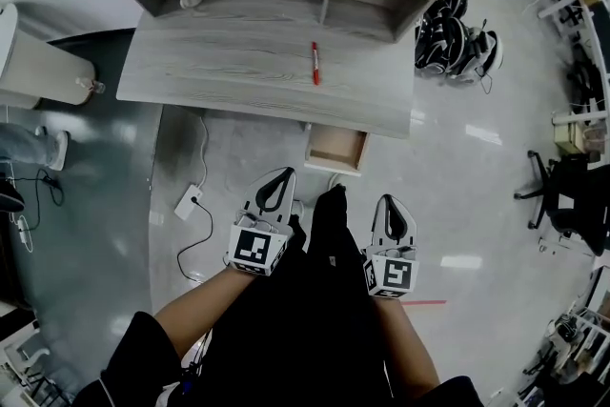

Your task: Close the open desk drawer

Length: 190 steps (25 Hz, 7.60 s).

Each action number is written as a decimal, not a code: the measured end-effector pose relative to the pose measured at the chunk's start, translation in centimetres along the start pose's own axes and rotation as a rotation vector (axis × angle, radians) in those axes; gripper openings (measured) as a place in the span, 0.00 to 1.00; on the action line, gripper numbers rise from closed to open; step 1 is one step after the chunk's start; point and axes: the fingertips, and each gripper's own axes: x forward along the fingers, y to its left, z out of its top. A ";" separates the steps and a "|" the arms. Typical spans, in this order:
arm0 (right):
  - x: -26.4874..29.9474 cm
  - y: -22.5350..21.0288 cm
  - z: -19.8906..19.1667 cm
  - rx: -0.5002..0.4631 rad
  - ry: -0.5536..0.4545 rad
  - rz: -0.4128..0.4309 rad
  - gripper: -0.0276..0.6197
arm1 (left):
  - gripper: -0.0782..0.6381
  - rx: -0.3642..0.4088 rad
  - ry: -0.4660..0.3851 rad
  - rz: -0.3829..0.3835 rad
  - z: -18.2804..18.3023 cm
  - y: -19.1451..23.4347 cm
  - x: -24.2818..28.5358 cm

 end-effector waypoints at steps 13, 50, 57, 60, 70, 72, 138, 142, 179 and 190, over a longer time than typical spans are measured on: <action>7.4 -3.7 -6.1 -0.030 0.053 0.104 0.07 | 0.13 0.058 0.141 0.083 -6.2 2.0 6.2; 14.1 -2.0 -34.4 -0.045 0.437 0.311 0.30 | 0.36 0.020 0.372 -0.096 -30.9 4.8 9.8; 15.2 -2.4 -36.7 -0.029 0.494 0.274 0.31 | 0.37 -0.026 0.442 -0.100 -34.1 5.2 11.0; 15.4 -2.5 -37.4 -0.012 0.504 0.272 0.31 | 0.37 -0.071 0.463 -0.070 -35.3 5.5 11.0; 16.3 -2.7 -38.1 -0.027 0.515 0.269 0.31 | 0.37 0.034 0.505 -0.197 -38.3 4.4 11.3; 16.5 -2.8 -37.8 -0.040 0.507 0.274 0.31 | 0.37 0.100 0.515 -0.216 -38.7 4.2 11.4; 15.7 -4.8 -32.8 0.143 0.357 0.169 0.17 | 0.27 0.045 0.456 -0.217 -35.0 0.8 13.7; 16.3 -4.9 -32.5 0.152 0.344 0.185 0.17 | 0.27 0.047 0.444 -0.212 -34.7 1.2 14.2; 21.3 -6.6 -30.9 0.178 0.311 0.156 0.17 | 0.27 0.009 0.404 -0.150 -33.1 3.8 19.1; 22.2 -6.9 -30.7 0.163 0.306 0.160 0.17 | 0.27 -0.006 0.403 -0.135 -32.9 4.1 19.8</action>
